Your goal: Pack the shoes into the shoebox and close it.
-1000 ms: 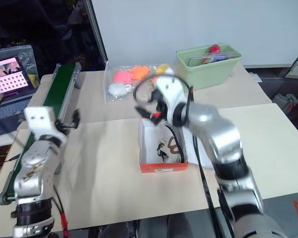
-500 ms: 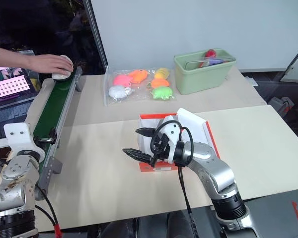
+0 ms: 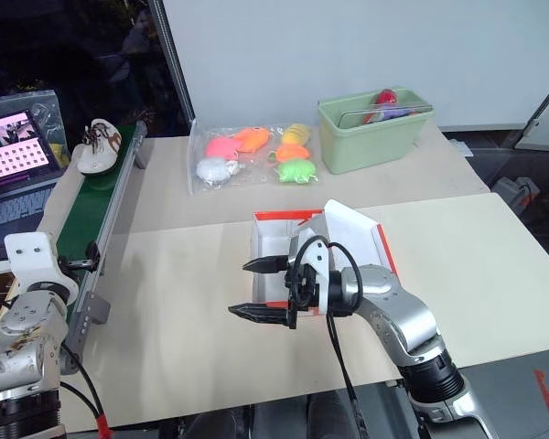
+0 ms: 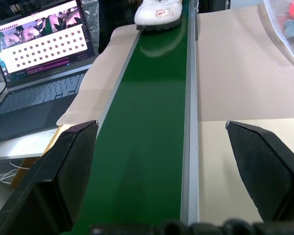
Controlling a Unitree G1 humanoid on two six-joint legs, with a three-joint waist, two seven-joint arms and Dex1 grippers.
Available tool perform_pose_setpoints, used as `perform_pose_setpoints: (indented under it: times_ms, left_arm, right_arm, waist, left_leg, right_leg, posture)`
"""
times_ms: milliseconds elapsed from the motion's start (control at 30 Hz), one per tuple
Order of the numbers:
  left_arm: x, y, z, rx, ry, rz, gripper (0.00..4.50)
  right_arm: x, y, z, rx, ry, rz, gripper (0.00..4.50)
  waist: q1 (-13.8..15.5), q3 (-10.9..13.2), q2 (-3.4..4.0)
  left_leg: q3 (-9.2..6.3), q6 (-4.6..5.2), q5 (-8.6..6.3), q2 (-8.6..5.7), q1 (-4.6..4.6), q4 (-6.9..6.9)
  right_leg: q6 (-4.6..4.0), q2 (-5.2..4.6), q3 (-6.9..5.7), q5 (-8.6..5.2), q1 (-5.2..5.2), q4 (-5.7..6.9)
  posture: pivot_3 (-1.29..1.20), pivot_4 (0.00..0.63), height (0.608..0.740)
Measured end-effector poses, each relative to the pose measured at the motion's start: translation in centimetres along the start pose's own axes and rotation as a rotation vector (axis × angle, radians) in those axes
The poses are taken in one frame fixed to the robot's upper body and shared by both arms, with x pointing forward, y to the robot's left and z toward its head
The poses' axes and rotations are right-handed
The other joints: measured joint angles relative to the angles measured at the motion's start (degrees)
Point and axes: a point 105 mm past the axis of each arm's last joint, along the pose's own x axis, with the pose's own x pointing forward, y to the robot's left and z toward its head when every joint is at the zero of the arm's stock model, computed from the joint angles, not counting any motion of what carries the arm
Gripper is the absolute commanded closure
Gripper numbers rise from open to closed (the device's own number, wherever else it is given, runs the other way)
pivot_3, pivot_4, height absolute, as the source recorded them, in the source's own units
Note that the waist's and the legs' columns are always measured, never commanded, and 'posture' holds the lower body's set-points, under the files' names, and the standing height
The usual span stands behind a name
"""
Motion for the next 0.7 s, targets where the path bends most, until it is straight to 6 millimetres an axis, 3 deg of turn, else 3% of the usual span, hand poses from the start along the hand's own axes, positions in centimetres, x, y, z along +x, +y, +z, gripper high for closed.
perform_pose_setpoints:
  times_ms: [300, 700]
  left_arm:
    - [0.2, 0.4, 0.1, 0.029, 0.038, -0.015, 0.00]
    - [1.3, 1.9, 3.4, 0.042, 0.078, -0.060, 0.00]
  right_arm:
    - [0.0, 0.0, -1.2, -0.039, 0.091, 0.008, 0.02]
    - [0.0, 0.0, -1.1, -0.036, 0.097, -0.008, 0.02]
  waist:
    - [0.17, 0.00, 0.00]
    - [0.34, 0.01, -0.02]
  left_leg:
    - [0.01, 0.00, 0.00, 0.00, 0.00, 0.00]
    - [0.00, -0.01, 0.00, 0.00, -0.01, 0.00]
  right_leg:
    - [-0.01, 0.00, 0.00, 0.00, -0.01, 0.01]
    - [0.00, 0.00, 0.00, 0.00, -0.03, 0.01]
  posture:
    - [0.00, 0.150, 0.740]
    - [0.00, 0.150, 0.740]
